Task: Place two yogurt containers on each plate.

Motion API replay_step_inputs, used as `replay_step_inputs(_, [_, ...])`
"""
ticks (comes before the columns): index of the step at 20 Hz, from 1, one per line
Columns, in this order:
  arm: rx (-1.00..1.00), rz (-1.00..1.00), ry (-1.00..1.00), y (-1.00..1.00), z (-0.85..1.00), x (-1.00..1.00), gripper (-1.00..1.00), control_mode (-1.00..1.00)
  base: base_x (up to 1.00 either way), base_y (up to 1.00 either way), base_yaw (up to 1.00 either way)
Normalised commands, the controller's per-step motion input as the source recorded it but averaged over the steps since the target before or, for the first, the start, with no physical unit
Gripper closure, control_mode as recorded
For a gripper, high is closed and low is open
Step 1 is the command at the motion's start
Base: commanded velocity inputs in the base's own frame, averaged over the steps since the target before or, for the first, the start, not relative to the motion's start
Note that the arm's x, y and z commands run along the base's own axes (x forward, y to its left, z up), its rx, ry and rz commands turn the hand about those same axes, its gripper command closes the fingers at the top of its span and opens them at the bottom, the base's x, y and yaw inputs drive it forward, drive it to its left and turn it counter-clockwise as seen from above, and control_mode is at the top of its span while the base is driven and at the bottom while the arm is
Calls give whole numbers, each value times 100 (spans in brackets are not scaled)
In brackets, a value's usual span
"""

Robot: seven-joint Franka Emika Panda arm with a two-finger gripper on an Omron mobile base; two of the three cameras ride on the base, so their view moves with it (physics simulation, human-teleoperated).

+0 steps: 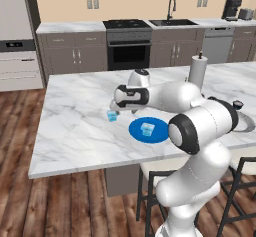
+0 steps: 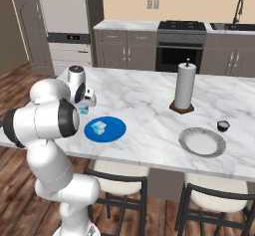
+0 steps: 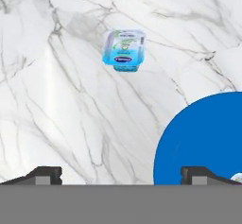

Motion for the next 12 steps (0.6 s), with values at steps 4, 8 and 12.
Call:
replay_step_inputs(4, [0, 0, 0, 6, 0, 38, -100, -100, 0, 0, 0])
replay_step_inputs(8, [0, 0, 0, 0, 0, 31, -100, -100, 0, 0, 0])
replay_step_inputs(12, [0, 0, 0, 0, 0, 22, -100, -100, 0, 0, 0])
